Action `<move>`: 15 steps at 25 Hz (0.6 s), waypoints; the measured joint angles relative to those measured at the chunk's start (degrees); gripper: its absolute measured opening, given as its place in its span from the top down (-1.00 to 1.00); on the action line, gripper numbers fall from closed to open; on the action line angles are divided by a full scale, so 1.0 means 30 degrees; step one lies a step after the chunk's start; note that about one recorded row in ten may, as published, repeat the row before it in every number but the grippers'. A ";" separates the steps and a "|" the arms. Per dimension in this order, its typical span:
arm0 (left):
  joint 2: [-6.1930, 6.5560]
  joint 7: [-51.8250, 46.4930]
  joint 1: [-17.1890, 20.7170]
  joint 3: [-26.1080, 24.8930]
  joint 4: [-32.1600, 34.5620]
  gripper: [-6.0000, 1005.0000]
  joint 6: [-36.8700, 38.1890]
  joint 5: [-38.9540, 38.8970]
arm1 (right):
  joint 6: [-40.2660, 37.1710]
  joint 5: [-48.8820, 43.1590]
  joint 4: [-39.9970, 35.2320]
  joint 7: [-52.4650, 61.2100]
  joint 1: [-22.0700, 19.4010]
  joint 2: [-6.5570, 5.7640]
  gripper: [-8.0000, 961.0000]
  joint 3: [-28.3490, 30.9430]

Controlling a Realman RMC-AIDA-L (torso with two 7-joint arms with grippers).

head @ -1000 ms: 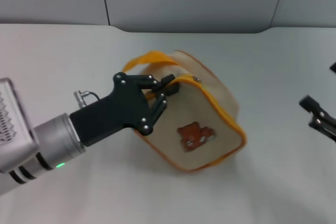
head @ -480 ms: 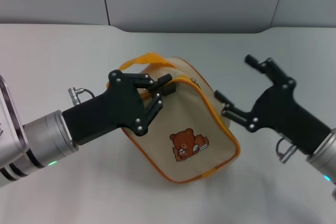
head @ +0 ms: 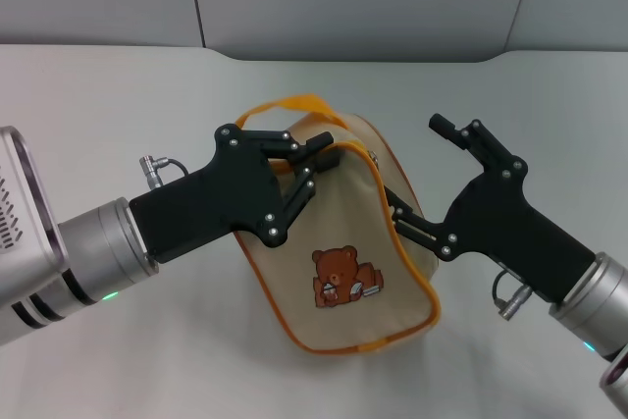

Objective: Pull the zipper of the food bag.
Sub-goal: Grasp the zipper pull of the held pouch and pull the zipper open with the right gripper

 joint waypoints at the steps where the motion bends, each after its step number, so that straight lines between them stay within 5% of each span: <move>1: 0.0000 0.0001 -0.0013 0.0001 -0.0006 0.87 -0.0042 0.0002 | -0.0038 0.0035 0.0198 -0.0236 0.0036 0.0000 -0.75 0.0032; 9: -0.0006 -0.0008 -0.0025 0.0000 -0.0062 0.87 -0.0191 0.0035 | -0.0233 0.0180 0.1107 -0.1728 0.0168 0.0025 -0.60 0.0044; 15: -0.0006 -0.0006 -0.0024 0.0000 -0.0067 0.88 -0.0203 0.0043 | -0.0015 0.0181 0.1671 -0.3360 0.0162 0.0037 -0.10 0.0039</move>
